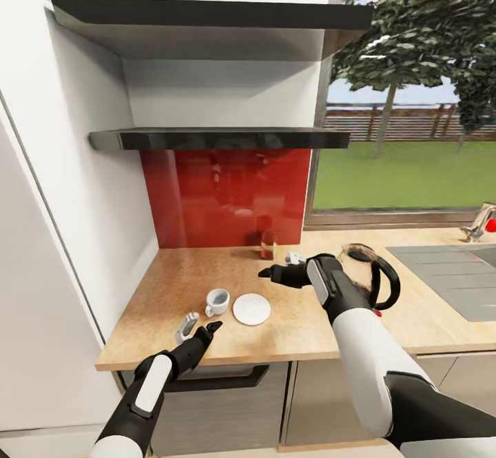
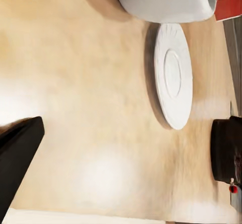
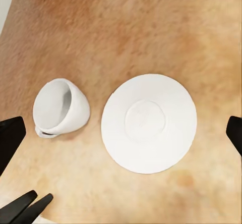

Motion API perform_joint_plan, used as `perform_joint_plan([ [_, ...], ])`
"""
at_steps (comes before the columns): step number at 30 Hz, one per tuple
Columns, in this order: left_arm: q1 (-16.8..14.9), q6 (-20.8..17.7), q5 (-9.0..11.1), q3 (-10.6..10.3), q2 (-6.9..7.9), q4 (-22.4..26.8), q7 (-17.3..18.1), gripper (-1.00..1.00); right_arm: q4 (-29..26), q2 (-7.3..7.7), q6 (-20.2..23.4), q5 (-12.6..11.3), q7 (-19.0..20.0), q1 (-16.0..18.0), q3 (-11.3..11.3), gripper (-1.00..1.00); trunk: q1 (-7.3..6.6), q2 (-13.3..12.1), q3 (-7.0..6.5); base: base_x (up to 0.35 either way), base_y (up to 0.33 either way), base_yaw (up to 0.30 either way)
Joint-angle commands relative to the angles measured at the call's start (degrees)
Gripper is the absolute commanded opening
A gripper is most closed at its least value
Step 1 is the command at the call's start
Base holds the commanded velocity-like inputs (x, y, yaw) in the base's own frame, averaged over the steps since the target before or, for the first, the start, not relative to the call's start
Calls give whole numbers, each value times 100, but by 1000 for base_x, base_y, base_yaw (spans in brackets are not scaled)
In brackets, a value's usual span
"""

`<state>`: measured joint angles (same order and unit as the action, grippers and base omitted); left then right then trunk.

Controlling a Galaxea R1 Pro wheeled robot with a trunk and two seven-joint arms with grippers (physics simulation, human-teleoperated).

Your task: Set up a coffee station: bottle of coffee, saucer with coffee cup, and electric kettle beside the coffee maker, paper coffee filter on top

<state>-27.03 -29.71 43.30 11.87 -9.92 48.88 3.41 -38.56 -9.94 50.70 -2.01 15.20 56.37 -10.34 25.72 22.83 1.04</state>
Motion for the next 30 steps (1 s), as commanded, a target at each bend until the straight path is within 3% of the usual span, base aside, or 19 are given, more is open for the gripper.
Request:
perform_joint_plan([
  [1, -4, -43, -13, 17, -8, 3, 13, 100, 13, -6, -56, -19, -1, 5, -29, 100, 6, 9, 11, 226, -1, 0],
  [6, -4, -43, 73, -198, -8, 34, 16, 100, 40, -6, -279, -13, 0, 5, -29, 100, 6, 9, 11, 254, 0, 0],
  [11, 118, -63, 361, -241, -8, -83, 150, 100, 174, -6, -419, 26, 26, -125, -11, 100, 6, 8, 11, 21, 0, 0],
  [15, 134, -84, 410, -280, -8, 36, 151, 100, 303, 61, -335, -6, 7, -223, -12, 100, 6, 8, 11, 0, 0, 0],
  [22, 140, -86, 331, -302, -3, 58, 410, 100, 529, 272, -184, -35, 16, -361, -12, 100, 6, 8, 11, 0, 0, 0],
  [27, 121, -104, 201, -456, 4, 166, 522, 100, 690, 281, -183, -42, 13, -364, -20, 100, 6, 8, 11, 0, 0, 0],
  [30, 82, -194, 298, -553, 13, 263, 527, 100, 786, 286, -183, -45, 10, -364, -21, 100, 6, 8, 11, 0, 0, 0],
])
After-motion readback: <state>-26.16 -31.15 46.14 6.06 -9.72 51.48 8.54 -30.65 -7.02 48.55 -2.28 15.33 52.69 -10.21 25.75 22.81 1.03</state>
